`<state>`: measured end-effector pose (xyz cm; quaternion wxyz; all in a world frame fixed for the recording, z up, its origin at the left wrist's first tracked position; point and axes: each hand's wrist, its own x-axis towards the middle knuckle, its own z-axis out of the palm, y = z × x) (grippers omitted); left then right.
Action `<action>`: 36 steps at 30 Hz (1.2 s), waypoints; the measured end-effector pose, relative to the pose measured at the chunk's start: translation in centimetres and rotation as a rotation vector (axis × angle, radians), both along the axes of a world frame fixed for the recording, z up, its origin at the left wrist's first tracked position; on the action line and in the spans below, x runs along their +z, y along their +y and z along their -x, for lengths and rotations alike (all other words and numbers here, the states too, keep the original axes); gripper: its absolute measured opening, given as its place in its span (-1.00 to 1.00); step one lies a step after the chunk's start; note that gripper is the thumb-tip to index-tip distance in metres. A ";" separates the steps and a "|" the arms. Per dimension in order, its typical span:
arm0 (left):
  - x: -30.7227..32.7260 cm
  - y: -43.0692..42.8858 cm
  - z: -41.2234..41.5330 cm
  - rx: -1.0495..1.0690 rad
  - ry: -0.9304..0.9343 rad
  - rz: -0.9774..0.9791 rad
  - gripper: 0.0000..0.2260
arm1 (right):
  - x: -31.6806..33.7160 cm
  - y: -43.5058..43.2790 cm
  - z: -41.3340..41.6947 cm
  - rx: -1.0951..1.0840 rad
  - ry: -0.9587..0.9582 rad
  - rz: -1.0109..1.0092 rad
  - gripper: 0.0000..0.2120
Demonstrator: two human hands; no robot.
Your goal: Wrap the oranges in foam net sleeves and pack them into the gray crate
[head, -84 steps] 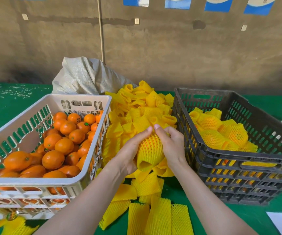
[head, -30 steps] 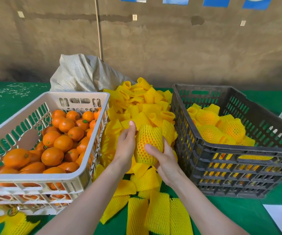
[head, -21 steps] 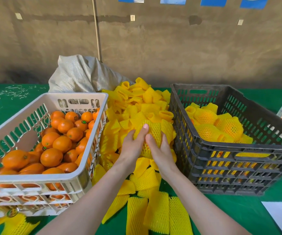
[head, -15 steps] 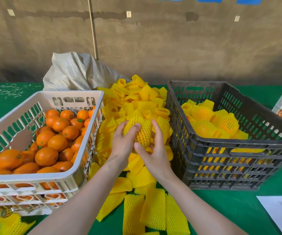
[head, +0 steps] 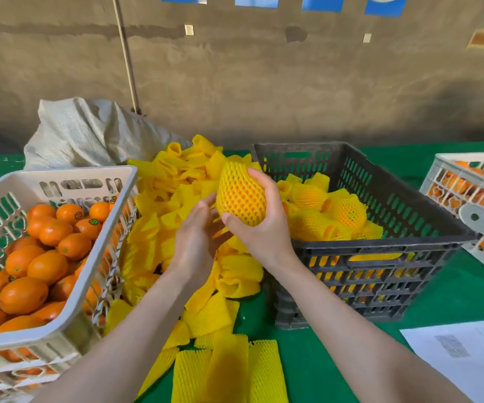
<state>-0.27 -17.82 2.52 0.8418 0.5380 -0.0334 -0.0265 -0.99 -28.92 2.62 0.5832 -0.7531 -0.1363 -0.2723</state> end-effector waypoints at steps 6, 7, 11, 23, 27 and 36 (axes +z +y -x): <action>0.8 -8.4 -1.9 -0.047 -0.384 -0.574 -0.65 | 1.3 -8.3 -2.4 -0.187 -0.006 -0.135 -0.30; 0.6 -9.7 -2.4 -0.038 -0.458 -0.715 -0.59 | 1.4 -9.7 -2.9 -0.225 0.031 -0.128 -0.32; -0.7 -13.4 -4.1 0.005 -0.519 -1.232 -0.47 | 1.4 -14.5 -4.5 -0.332 0.229 -0.033 -0.35; -1.5 -14.0 -4.5 -0.007 -0.524 -1.522 -0.71 | 1.3 -22.4 -7.6 -0.117 1.166 1.414 -0.55; -1.6 -14.0 -4.4 0.008 -0.514 -1.506 -0.73 | -0.1 -22.7 -8.2 -0.110 1.237 1.496 -0.86; -1.2 -10.7 -3.2 0.049 -0.461 -0.798 -0.88 | -0.8 -22.7 -7.7 -0.295 1.044 1.395 -0.62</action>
